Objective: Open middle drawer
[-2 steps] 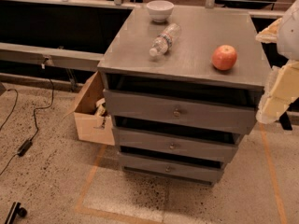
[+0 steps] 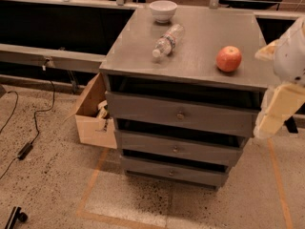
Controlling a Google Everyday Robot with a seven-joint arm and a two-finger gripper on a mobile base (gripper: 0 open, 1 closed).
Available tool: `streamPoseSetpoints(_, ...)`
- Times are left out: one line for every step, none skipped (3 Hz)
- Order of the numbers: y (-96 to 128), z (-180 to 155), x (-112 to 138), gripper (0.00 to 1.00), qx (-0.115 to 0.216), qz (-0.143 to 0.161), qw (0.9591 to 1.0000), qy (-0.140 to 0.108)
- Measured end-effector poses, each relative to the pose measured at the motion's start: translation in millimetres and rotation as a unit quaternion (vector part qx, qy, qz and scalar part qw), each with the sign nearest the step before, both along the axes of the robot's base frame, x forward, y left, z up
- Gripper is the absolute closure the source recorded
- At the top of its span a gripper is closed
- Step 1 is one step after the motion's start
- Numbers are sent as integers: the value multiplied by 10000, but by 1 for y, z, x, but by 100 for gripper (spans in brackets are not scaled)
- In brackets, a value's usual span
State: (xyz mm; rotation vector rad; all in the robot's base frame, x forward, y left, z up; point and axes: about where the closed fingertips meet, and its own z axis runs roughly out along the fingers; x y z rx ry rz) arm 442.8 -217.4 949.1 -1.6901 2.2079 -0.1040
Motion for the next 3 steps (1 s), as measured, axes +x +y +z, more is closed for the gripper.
streamPoseSetpoints(1,-79,7,0,60,223,9997,107)
streamPoseSetpoints(9,-159,11,0,9,604,9981,116)
streamPoseSetpoints(22,-224,30,0,-133,763,9968,172)
